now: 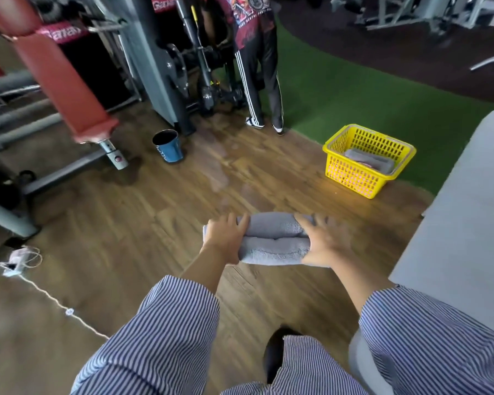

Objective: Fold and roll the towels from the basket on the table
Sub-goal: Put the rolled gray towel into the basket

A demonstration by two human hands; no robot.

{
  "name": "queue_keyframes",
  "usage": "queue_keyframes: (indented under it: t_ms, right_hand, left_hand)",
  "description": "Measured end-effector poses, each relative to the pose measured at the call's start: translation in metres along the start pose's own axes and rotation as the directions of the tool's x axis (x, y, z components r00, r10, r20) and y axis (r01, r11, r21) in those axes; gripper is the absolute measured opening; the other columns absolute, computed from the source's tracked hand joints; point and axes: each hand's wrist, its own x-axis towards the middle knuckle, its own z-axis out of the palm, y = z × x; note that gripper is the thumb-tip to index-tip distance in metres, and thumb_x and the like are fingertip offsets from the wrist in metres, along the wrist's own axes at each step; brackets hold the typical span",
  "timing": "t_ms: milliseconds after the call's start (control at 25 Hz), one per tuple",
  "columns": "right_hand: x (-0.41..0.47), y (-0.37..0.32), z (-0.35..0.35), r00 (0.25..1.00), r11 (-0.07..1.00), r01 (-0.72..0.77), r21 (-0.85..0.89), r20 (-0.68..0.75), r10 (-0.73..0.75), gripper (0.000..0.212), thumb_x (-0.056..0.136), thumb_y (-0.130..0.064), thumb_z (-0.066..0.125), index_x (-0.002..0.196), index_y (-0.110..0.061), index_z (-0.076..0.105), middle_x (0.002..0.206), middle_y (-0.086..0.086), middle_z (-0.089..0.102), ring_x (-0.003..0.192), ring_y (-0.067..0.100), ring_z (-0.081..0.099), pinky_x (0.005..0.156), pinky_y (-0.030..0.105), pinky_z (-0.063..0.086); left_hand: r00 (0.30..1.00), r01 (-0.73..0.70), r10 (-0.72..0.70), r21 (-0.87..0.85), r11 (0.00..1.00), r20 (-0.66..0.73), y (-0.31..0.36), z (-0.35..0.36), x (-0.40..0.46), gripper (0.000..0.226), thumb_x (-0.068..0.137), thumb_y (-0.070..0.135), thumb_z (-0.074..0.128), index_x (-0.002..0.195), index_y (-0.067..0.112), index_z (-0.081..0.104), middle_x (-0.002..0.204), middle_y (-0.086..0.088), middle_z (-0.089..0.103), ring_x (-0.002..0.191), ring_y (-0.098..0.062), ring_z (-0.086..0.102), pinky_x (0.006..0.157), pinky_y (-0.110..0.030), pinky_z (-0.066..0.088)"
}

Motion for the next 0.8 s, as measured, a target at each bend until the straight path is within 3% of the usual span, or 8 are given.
queue_keyframes:
  t_ms: [160,400,560,800]
  right_hand:
    - [0.077,0.022,0.006,1.000,0.999,-0.016,0.040,0.023,0.015,0.098,0.057,-0.053,0.065,0.137,-0.045,0.010,0.131,0.000,0.039,0.112,0.028,0.042,0.083,0.037,0.039]
    - [0.212,0.086,-0.014,0.990,0.988,-0.140,0.060,0.022,0.139,0.102,0.055,-0.055,0.066,0.138,-0.043,0.007,0.132,0.001,0.038,0.113,0.028,0.041,0.084,0.040,0.040]
    - [0.268,0.130,-0.031,0.977,0.976,-0.212,0.052,0.037,0.211,0.107,0.053,-0.055,0.069,0.138,-0.043,0.007,0.131,0.001,0.037,0.113,0.028,0.041,0.085,0.040,0.041]
    - [0.345,0.199,-0.018,0.924,0.926,-0.371,0.061,0.125,0.362,0.108,0.055,-0.057,0.067,0.141,-0.043,0.004,0.135,0.001,0.032,0.118,0.029,0.037,0.088,0.041,0.041]
  left_hand:
    - [0.999,-0.037,0.036,0.019,0.999,0.032,-0.016,-0.003,0.085,0.097,0.073,0.042,0.070,0.145,0.018,0.010,0.131,-0.009,0.042,0.114,-0.026,0.049,0.081,-0.039,0.043]
    - [0.992,-0.120,0.121,0.058,0.991,-0.016,-0.037,-0.050,0.253,0.095,0.070,0.039,0.072,0.142,0.019,0.013,0.127,-0.007,0.043,0.111,-0.025,0.049,0.072,-0.037,0.038]
    - [0.982,-0.187,0.189,0.057,0.981,-0.026,-0.035,-0.073,0.340,0.096,0.069,0.044,0.072,0.141,0.020,0.013,0.126,-0.006,0.045,0.112,-0.025,0.049,0.079,-0.038,0.044]
    - [0.932,-0.359,0.361,0.068,0.931,-0.027,-0.008,-0.082,0.480,0.104,0.069,0.041,0.073,0.146,0.020,0.007,0.128,-0.008,0.042,0.111,-0.026,0.049,0.075,-0.037,0.040]
